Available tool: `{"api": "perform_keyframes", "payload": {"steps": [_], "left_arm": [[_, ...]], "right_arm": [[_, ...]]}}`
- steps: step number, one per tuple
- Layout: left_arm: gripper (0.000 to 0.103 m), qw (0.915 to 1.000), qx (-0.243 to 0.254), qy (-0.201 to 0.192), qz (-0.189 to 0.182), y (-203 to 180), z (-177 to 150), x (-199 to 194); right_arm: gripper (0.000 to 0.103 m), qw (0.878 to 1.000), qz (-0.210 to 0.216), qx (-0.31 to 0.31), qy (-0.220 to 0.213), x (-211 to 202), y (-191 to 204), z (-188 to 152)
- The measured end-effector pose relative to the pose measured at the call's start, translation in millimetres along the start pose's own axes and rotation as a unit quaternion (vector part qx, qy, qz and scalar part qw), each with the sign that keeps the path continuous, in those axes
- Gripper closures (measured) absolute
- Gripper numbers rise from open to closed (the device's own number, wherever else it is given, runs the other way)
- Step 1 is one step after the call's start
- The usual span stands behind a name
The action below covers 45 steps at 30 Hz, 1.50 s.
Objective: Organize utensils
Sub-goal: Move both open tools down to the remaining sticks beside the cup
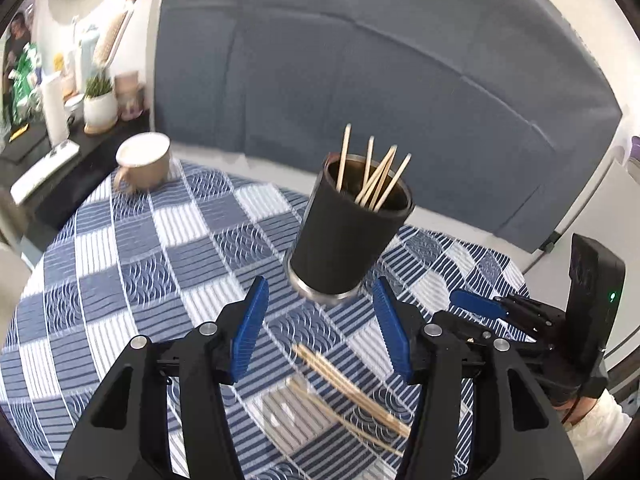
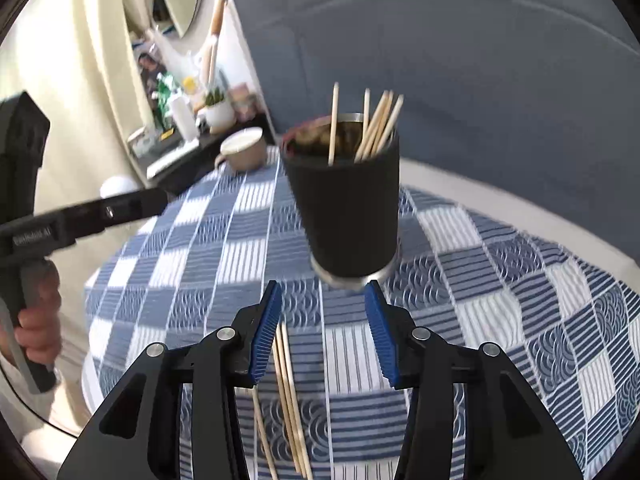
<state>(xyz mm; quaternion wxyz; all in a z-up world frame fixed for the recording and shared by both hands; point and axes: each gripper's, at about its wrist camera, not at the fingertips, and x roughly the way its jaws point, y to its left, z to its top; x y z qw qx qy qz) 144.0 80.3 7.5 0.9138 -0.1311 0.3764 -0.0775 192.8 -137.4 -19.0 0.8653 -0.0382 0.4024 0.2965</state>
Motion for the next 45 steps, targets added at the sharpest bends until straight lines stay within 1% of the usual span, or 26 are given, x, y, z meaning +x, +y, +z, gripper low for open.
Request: {"api": "perform_keyframes", "payload": {"steps": [3, 5, 9, 12, 17, 20, 25, 30, 33, 37, 39, 45], "left_arm": [[0.045, 0.9997, -0.018, 0.016, 0.008, 3.5, -18.9, 4.1], [0.045, 0.9987, -0.034, 0.032, 0.020, 6.3, -36.6, 9.3], [0.045, 0.9954, -0.065, 0.067, 0.020, 9.7, -60.3, 17.8], [0.045, 0.9914, -0.094, 0.089, 0.018, 9.4, -76.4, 19.7], [0.044, 0.9862, -0.106, 0.117, 0.049, 5.6, -97.1, 19.6], [0.043, 0.9804, -0.131, 0.136, 0.055, 7.0, -107.6, 23.7], [0.043, 0.9736, -0.149, 0.157, 0.074, 4.1, -114.2, 35.2], [0.043, 0.9668, -0.177, 0.171, 0.069, 1.2, -114.8, 49.0], [0.043, 0.9638, -0.184, 0.179, 0.071, -1.4, -115.1, 57.3], [0.041, 0.9577, -0.208, 0.186, 0.072, -0.5, -114.6, 66.7], [0.039, 0.9554, -0.214, 0.189, 0.077, -1.5, -114.2, 69.6], [0.037, 0.9473, -0.234, 0.201, 0.088, 1.2, -116.3, 79.0]], "right_arm": [[0.060, 1.000, 0.002, -0.017, 0.026, 9.2, 3.7, -20.0], [0.059, 0.999, 0.006, -0.030, 0.037, 14.0, 6.1, -29.2], [0.057, 0.996, 0.005, -0.060, 0.064, 24.8, 6.9, -48.5], [0.057, 0.995, 0.011, -0.063, 0.077, 33.3, 3.4, -57.9], [0.056, 0.992, 0.023, -0.077, 0.102, 51.7, 3.7, -73.7], [0.056, 0.990, 0.026, -0.082, 0.112, 60.6, 3.3, -79.9], [0.056, 0.988, 0.034, -0.087, 0.124, 70.9, 1.9, -88.1], [0.056, 0.984, 0.018, -0.109, 0.140, 78.8, 2.1, -93.9], [0.056, 0.984, 0.026, -0.109, 0.136, 76.7, 0.8, -94.3], [0.056, 0.984, 0.045, -0.107, 0.136, 74.5, -0.7, -95.9], [0.053, 0.983, 0.049, -0.108, 0.138, 74.8, -0.4, -96.6], [0.044, 0.980, 0.035, -0.138, 0.138, 75.4, 6.2, -99.3]]}}
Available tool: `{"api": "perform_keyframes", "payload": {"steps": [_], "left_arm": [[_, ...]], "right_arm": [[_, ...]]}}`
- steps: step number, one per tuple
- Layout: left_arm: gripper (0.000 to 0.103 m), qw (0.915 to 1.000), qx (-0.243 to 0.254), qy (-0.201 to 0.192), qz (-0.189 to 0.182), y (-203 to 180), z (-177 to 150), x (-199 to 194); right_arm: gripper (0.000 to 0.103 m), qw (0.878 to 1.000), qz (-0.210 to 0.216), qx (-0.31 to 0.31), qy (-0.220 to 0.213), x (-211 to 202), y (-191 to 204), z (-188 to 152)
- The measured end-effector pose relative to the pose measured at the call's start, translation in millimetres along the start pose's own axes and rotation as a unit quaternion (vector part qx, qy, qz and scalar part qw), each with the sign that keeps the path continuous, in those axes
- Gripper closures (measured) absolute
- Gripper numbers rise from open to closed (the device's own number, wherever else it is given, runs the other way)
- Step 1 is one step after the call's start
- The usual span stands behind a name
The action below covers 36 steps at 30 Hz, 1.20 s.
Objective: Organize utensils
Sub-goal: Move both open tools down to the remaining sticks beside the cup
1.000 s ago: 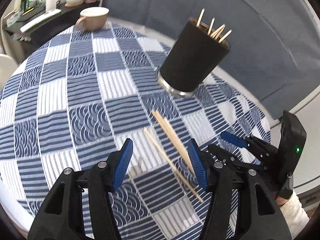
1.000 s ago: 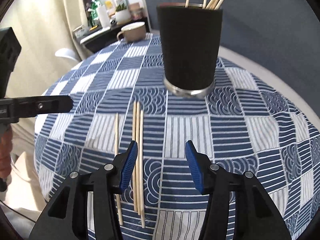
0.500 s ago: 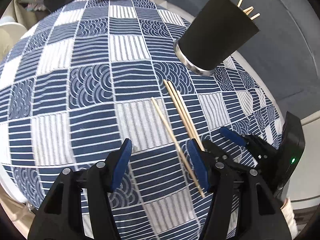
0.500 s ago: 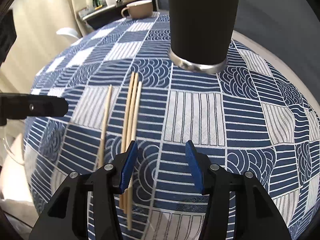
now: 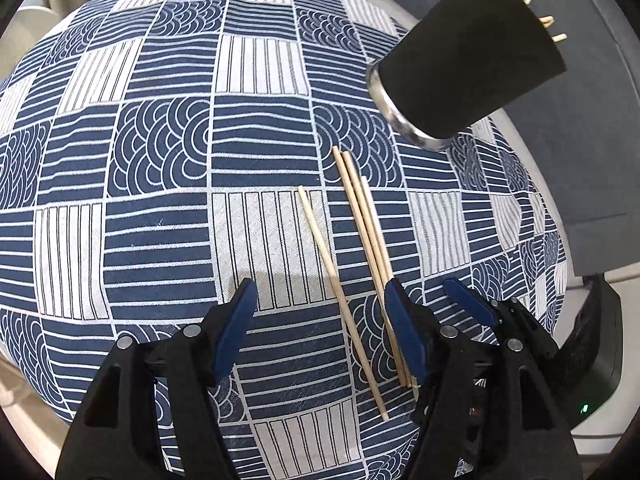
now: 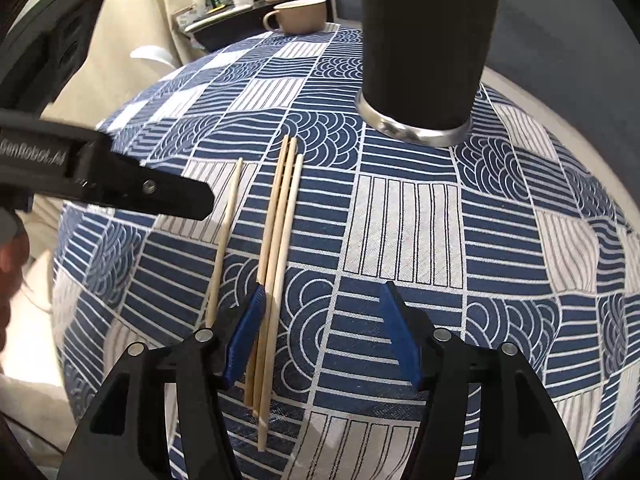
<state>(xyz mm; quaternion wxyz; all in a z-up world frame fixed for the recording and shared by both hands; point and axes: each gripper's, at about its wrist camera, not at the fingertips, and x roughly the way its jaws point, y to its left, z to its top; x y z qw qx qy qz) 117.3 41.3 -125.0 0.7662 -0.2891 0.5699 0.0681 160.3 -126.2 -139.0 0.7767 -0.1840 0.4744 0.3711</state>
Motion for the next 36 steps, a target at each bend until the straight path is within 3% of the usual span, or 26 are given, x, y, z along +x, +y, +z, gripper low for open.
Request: {"api": "perform_keyframes", "payload": {"steps": [13, 16, 17, 18, 22, 29, 33, 36], "left_arm": [[0.021, 0.9991, -0.005, 0.017, 0.040, -1.6, -2.8, 13.2], [0.019, 0.9986, 0.003, 0.014, 0.051, -2.5, -5.3, 12.9], [0.017, 0.9986, 0.005, 0.014, 0.050, -3.2, -5.7, 13.2], [0.012, 0.9985, 0.006, 0.014, 0.053, -2.9, -5.8, 13.8], [0.007, 0.9982, 0.011, 0.016, 0.057, -3.3, -8.9, 15.5], [0.006, 0.9985, 0.022, 0.018, 0.048, -0.6, -10.2, 14.1], [0.006, 0.9957, 0.059, 0.025, 0.067, -8.8, -13.3, 17.8], [0.006, 0.9874, 0.112, 0.033, 0.107, -25.2, -19.4, 26.7]], "right_arm": [[0.039, 1.000, -0.014, -0.005, -0.002, -5.5, -8.1, -1.3], [0.030, 0.999, -0.028, -0.016, -0.003, -4.6, -3.7, -1.9], [0.022, 0.999, -0.040, -0.016, -0.002, -4.1, -3.5, -1.6], [0.021, 0.999, -0.050, -0.014, -0.001, -3.2, -3.6, -1.5], [0.017, 0.999, -0.054, -0.009, 0.004, -1.5, -8.9, -2.9], [0.007, 0.999, -0.046, 0.024, 0.016, 3.6, -24.6, -6.1], [0.007, 0.998, -0.047, 0.021, 0.021, 2.1, -25.7, -4.5], [0.006, 0.998, -0.048, 0.022, 0.030, 1.8, -26.9, -2.9]]}}
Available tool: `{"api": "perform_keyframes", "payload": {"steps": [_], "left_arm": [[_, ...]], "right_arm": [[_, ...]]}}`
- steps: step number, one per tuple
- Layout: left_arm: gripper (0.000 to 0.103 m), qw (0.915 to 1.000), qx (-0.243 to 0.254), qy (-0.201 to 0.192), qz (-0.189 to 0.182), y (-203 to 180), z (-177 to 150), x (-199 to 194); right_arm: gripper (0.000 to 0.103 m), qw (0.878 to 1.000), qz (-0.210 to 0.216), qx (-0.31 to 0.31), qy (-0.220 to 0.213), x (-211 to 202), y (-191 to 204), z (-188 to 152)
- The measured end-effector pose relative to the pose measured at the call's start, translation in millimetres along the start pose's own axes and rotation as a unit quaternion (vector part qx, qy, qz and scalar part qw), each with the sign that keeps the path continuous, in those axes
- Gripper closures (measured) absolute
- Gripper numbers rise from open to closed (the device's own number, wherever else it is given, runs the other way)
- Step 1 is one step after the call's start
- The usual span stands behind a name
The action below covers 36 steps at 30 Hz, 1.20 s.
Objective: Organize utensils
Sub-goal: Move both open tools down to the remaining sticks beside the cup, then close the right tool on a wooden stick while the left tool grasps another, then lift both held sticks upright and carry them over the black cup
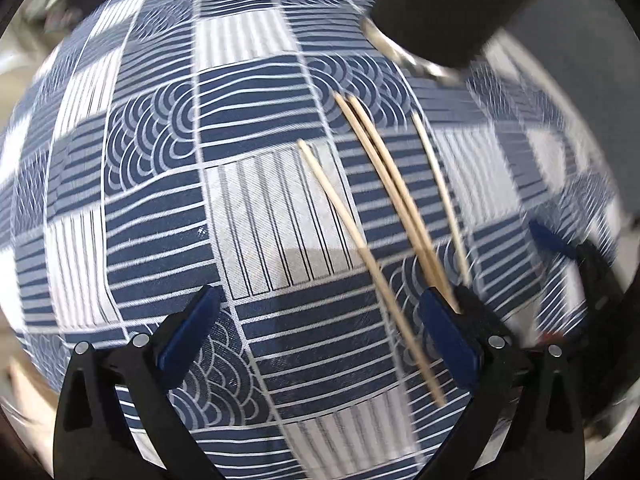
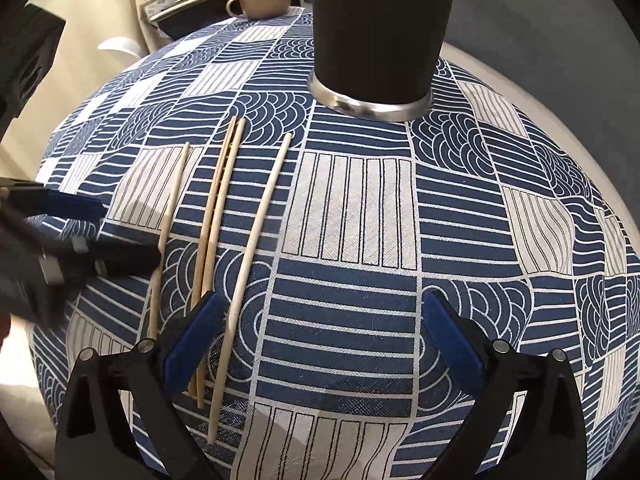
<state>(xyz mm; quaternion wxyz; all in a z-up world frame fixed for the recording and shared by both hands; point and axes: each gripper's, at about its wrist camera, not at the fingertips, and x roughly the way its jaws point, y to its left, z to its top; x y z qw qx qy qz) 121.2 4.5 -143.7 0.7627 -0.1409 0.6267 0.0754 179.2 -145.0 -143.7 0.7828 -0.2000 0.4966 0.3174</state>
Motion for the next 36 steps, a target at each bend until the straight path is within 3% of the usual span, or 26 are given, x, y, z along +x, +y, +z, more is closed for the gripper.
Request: {"api": "perform_keyframes", "payload": {"steps": [1, 6, 8, 11, 14, 16, 18, 19, 20, 21, 26, 31, 36], "left_arm": [[0.006, 0.9996, 0.021, -0.002, 0.018, -6.2, -2.7, 1.8], [0.006, 0.9997, 0.013, -0.011, 0.016, -5.1, -8.3, 4.4], [0.006, 0.9994, 0.011, -0.007, 0.032, -2.5, -10.6, 5.7], [0.012, 0.9983, 0.008, -0.013, 0.056, -1.7, -15.9, 5.6], [0.024, 0.9977, -0.015, -0.024, 0.062, 0.1, -18.3, 2.7], [0.036, 0.9974, -0.019, -0.028, 0.063, 6.5, -19.8, -0.4], [0.060, 0.9971, -0.027, -0.032, 0.064, 16.3, -21.5, -5.0], [0.068, 0.9968, -0.033, -0.033, 0.064, 21.7, -22.3, -6.8], [0.089, 0.9969, -0.037, -0.033, 0.062, 26.8, -23.1, -8.1], [0.098, 0.9973, -0.039, -0.030, 0.055, 31.0, -23.2, -8.2], [0.098, 0.9976, -0.063, -0.019, 0.022, 54.2, -30.1, -9.3], [0.098, 0.9957, -0.087, -0.017, 0.028, 84.5, -31.7, -12.6], [0.098, 0.9916, -0.125, -0.029, 0.017, 126.9, -25.6, -28.7]], "right_arm": [[0.007, 1.000, 0.000, 0.000, 0.004, -0.1, -0.6, 1.4], [0.007, 1.000, 0.001, -0.009, 0.002, 1.4, 3.1, -0.9], [0.007, 1.000, 0.004, -0.017, -0.003, 0.7, 3.2, -1.9], [0.008, 1.000, 0.006, -0.022, -0.007, -0.7, 2.2, -5.4], [0.011, 1.000, 0.005, -0.021, -0.011, -2.8, 1.1, -11.0], [0.026, 1.000, 0.010, -0.026, -0.015, -6.5, 2.1, -13.7], [0.073, 0.999, 0.020, -0.044, -0.021, -13.2, 10.7, -15.0], [0.085, 0.998, 0.024, -0.052, -0.021, -14.7, 14.1, -15.4], [0.097, 0.998, 0.027, -0.059, -0.019, -15.9, 18.8, -15.9], [0.097, 0.998, 0.024, -0.063, -0.019, -16.1, 22.3, -16.4], [0.098, 0.999, 0.042, -0.029, -0.005, -16.7, 17.4, -14.9], [0.098, 0.998, 0.015, -0.054, -0.004, -25.2, 21.9, -19.7], [0.098, 0.998, 0.006, -0.056, -0.030, -44.2, 22.9, -11.6]]}}
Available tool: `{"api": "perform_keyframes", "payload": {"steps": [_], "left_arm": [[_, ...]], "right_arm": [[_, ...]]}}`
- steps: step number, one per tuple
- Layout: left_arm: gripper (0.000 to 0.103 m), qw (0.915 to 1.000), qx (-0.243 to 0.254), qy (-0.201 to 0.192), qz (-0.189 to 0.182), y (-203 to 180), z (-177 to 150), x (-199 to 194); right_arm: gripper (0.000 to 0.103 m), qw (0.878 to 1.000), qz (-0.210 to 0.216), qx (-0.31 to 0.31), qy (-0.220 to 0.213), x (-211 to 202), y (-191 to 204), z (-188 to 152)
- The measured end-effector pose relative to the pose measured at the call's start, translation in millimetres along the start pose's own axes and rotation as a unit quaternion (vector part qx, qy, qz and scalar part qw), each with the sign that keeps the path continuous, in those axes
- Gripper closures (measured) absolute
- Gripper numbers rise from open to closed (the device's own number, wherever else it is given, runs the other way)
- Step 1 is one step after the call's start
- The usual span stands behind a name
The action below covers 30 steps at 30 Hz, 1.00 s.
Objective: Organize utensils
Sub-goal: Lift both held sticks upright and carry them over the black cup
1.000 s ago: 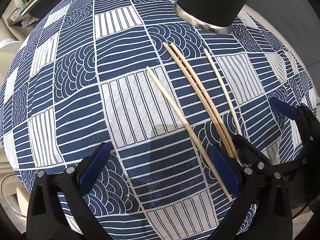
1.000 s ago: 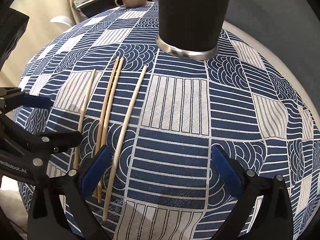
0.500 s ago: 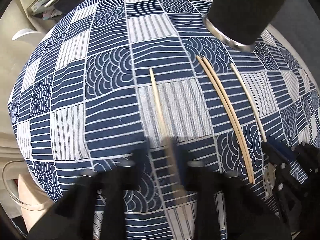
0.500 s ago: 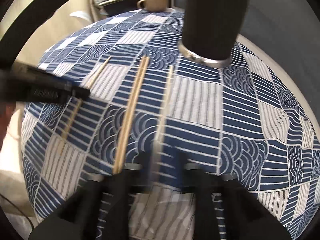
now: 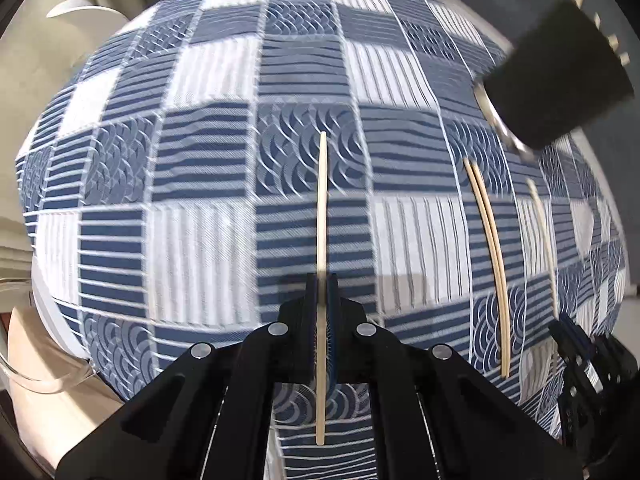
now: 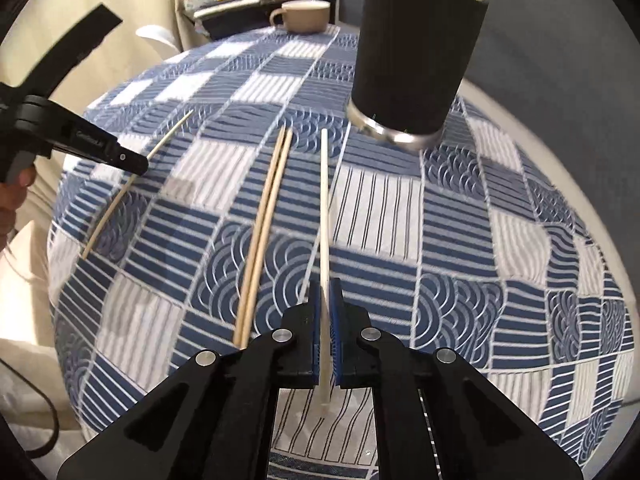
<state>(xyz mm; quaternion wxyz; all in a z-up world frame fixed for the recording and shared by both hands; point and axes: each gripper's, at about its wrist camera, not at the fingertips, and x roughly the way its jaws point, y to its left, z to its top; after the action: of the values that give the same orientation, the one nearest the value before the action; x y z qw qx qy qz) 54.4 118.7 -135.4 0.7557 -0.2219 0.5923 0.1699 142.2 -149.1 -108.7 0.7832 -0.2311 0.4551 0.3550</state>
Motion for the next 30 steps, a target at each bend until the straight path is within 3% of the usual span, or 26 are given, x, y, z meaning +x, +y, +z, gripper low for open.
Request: {"api": "perform_keyframes", "payload": {"steps": [6, 8, 15, 23, 30], "left_arm": [[0.098, 0.9992, 0.000, -0.038, -0.012, 6.9, 28.7, -33.7], [0.098, 0.9987, 0.002, -0.048, -0.017, -4.5, 52.1, -40.1], [0.098, 0.9947, 0.037, -0.089, -0.037, -51.0, 88.6, -89.9], [0.098, 0.9840, 0.102, -0.142, -0.033, -77.7, 126.9, -135.1], [0.098, 0.9740, 0.148, -0.166, -0.044, -100.2, 155.5, -154.0]], "right_arm": [[0.098, 0.999, -0.011, 0.003, -0.044, -34.2, -0.7, 22.7], [0.098, 0.998, -0.017, 0.004, -0.059, -46.8, -1.6, 29.6], [0.098, 0.994, -0.048, 0.006, -0.098, -79.5, -7.9, 56.8], [0.098, 0.987, -0.073, 0.045, -0.133, -105.4, -24.7, 86.2], [0.098, 0.981, -0.083, 0.082, -0.156, -117.3, -39.1, 107.8]]}}
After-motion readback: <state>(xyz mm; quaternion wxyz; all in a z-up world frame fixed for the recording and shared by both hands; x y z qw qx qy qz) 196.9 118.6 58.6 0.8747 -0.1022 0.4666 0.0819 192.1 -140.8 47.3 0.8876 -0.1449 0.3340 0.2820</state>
